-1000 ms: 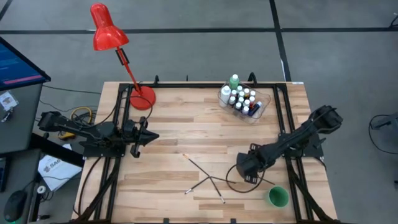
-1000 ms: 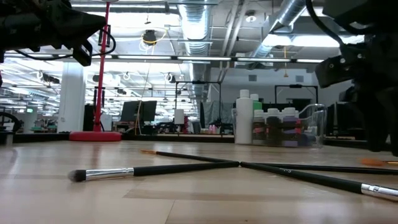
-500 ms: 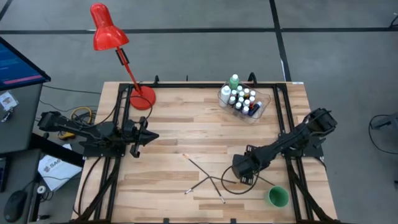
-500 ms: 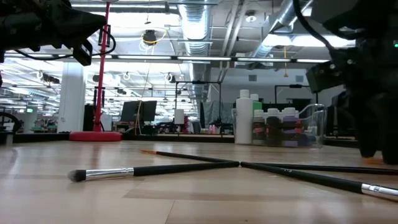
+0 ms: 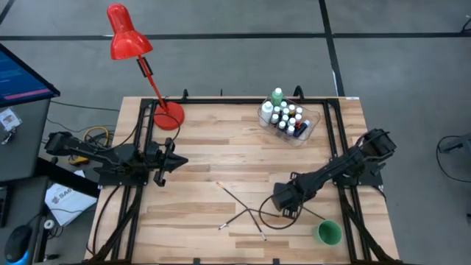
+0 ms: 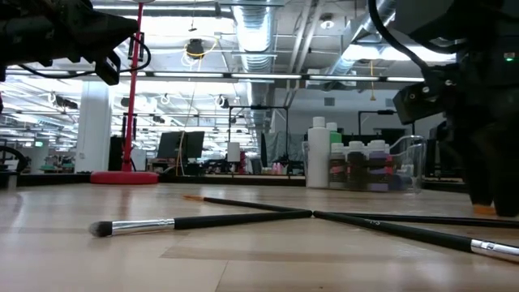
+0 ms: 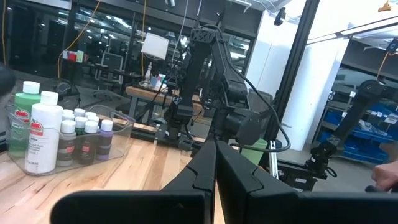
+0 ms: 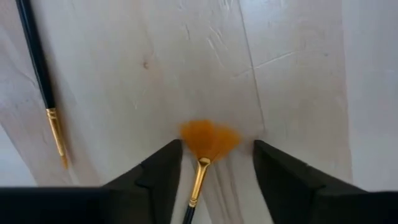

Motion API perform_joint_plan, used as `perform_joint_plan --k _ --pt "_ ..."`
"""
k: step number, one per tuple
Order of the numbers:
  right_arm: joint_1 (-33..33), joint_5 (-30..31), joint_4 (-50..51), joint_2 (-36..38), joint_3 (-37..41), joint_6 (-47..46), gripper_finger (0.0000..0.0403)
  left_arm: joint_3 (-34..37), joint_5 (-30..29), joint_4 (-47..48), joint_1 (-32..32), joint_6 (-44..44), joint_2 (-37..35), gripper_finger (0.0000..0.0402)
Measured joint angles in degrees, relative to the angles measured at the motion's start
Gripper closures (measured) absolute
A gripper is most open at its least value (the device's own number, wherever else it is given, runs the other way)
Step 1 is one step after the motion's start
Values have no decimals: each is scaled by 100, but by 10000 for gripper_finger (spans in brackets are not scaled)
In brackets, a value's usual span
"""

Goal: Pick & Place Paint Supplies
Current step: Put the yellow paint brush into the green cup

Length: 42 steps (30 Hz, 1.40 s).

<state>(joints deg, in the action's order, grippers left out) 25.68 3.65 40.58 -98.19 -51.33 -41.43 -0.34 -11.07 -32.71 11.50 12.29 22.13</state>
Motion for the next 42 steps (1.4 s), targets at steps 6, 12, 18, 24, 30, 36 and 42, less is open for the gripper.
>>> perform_joint_plan --k 6,12,18,24,30,36,42 --pt "-17 23 33 -304 -71 -93 309 0 -1 2 0 0 0 400" --pt "58 389 -18 -205 -26 -660 391 0 -2 2 -1 0 0 400" --pt "319 1297 114 257 79 -1229 401 0 0 3 1 0 0 400" --pt "1067 2545 494 1173 48 -2149 402 0 -2 3 1 0 2 400" --pt "2089 3844 1092 2333 28 -2945 402 0 -2 4 -1 0 2 400" --pt "3084 5089 1739 3352 22 -3185 403 0 -2 4 0 0 2 400" --pt "3864 5914 1773 4205 17 -2717 403 -2 -2 4 -1 0 2 400"
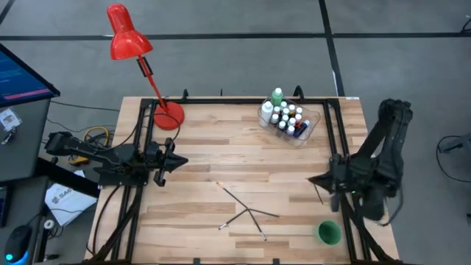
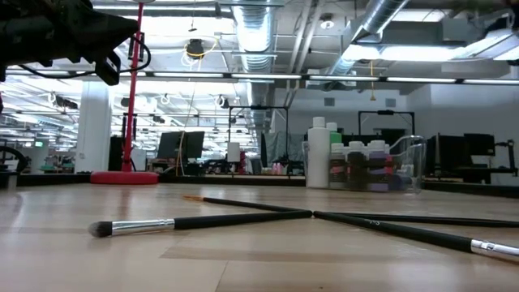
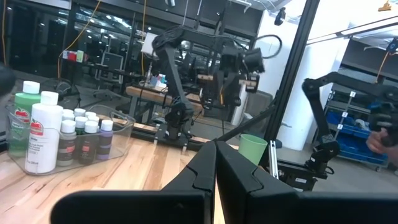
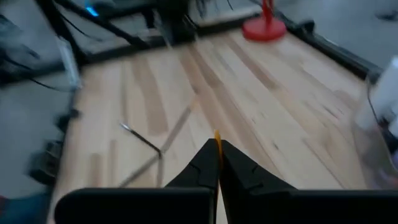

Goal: Pick & Place Paint Supplies
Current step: Put the yellow paint brush into the green cup

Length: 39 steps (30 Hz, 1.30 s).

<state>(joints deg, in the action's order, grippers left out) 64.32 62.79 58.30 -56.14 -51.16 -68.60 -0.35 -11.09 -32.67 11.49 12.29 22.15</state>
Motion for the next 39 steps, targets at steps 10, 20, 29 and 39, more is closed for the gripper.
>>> perform_joint_plan --k 10,20,29,39 --pt "944 689 -1268 863 -2 1661 403 2 0 0 1 0 0 400" --pt "1921 661 -3302 580 -12 3392 403 2 0 0 2 0 0 400" --pt "2222 1009 -3477 -339 -11 2984 403 0 0 0 2 0 0 400" --pt "2225 1225 -3477 -1162 -11 2471 403 2 0 0 1 0 0 400"
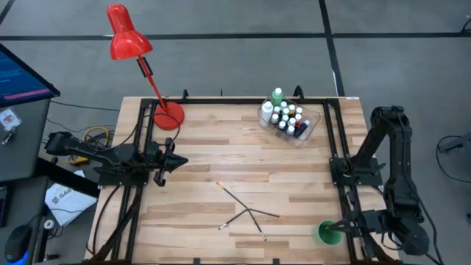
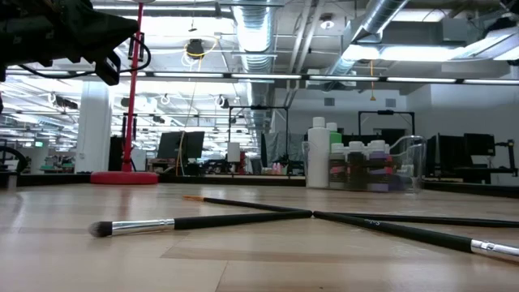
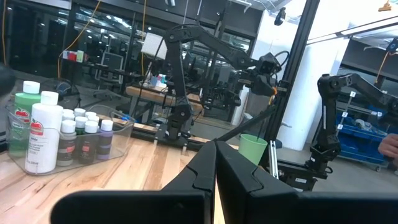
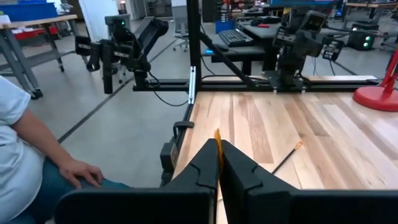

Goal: Pick & Place Paint Supplies
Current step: Put the yellow paint brush into the green cup

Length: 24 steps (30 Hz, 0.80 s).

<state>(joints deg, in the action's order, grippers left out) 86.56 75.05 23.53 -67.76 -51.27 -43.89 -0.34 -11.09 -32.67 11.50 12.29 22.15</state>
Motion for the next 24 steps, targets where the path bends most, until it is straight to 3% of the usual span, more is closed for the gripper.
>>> perform_joint_plan --k 15,24 --pt "4 -25 186 -475 0 -288 394 -1 0 0 0 0 -1 400" --pt "87 -441 1349 -468 0 -2155 364 0 1 0 0 0 0 400"
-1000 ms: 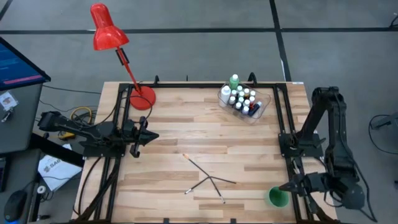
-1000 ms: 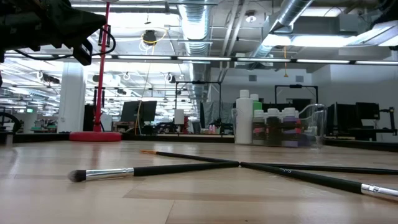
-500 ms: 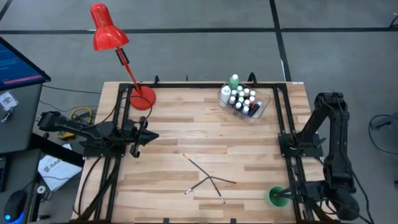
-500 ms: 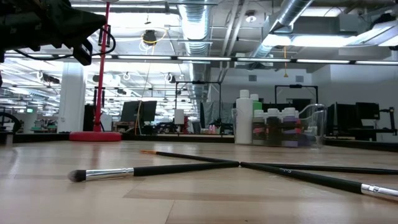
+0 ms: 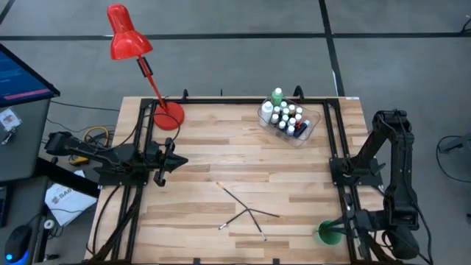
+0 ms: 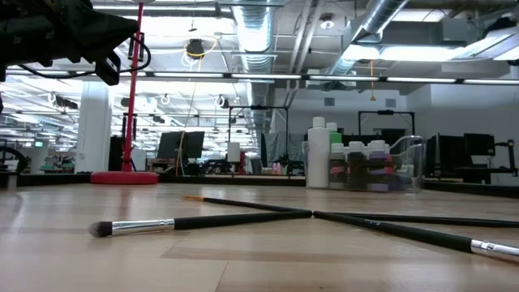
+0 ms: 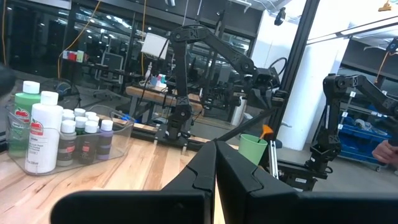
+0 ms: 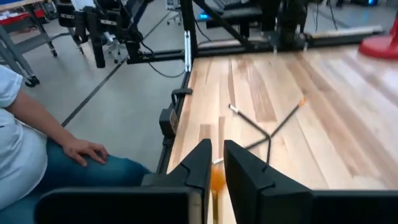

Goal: Pick & Place Paint Supplies
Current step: Put the yellow paint brush into the green cup

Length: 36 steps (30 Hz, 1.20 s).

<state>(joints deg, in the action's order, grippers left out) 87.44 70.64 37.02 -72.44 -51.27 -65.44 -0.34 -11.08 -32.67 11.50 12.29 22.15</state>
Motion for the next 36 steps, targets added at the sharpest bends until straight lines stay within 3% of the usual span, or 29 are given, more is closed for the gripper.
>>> perform_joint_plan --k 7,11,16,22,30,36 --pt "-159 -202 902 60 0 -1055 337 0 -1 0 0 0 0 400" --pt "-891 -375 1472 248 -137 -1057 318 -2 -1 0 1 0 0 400" --pt "-2627 -2143 1658 283 -593 110 310 -2 1 0 0 0 -2 400" --pt "-4333 -4113 1632 -291 -1044 1565 310 0 0 0 1 0 0 400" --pt "-5033 -5246 1653 -1401 -1321 2245 301 0 -1 0 1 0 -2 400" --pt "-5110 -6121 1669 -2335 -1457 2255 238 0 0 -2 -1 0 -2 400"
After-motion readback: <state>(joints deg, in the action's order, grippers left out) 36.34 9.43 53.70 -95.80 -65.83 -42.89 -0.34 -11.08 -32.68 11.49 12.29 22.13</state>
